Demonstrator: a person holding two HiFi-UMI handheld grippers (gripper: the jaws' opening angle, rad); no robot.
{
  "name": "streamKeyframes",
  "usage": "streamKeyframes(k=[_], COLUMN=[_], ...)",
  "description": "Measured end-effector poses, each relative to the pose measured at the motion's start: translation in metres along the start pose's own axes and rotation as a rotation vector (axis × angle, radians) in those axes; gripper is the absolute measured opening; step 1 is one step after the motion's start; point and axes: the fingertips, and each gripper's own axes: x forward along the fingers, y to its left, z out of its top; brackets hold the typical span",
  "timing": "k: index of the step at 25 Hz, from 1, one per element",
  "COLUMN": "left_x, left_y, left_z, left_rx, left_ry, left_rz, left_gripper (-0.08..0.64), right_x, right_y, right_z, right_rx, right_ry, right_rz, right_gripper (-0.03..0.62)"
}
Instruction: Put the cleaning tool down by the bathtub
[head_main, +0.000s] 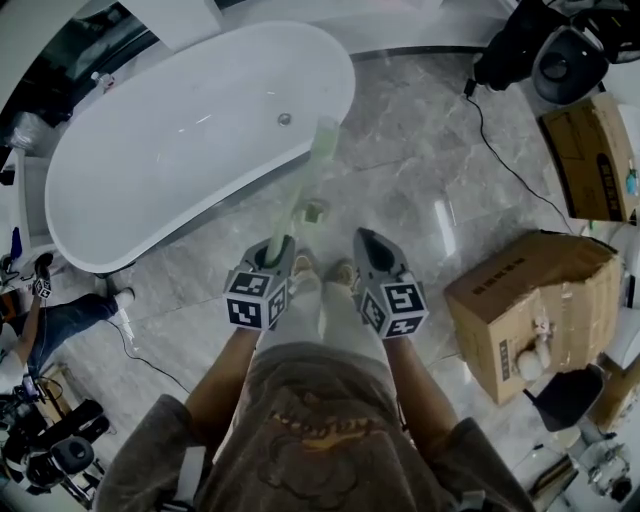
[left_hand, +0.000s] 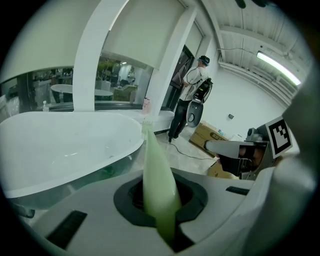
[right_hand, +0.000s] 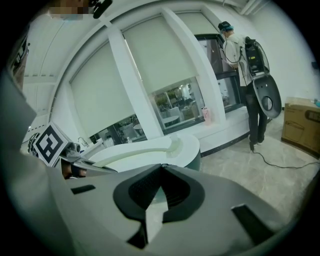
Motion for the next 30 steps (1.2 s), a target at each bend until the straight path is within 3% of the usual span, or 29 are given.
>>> streamKeyframes(k=[12,30], left_x=[0.074,0.167], left_y=[0.032,0.075], left_z=[-0.051,-0.157], left_rx=[-0.015,-0.017], left_ry=[0.076,0.208], left_rz=[-0.022,-0.005], left_gripper=[0.025,0.025], right_x=[0.064,0.123], right_y=[-0.031,-0.070], right_z=[-0.061,-0.158], right_rx=[0.009,0.055], right_ry=[0.046,0.115], right_rz=[-0.022,-0.027], right_gripper=[-0.002,-0.002])
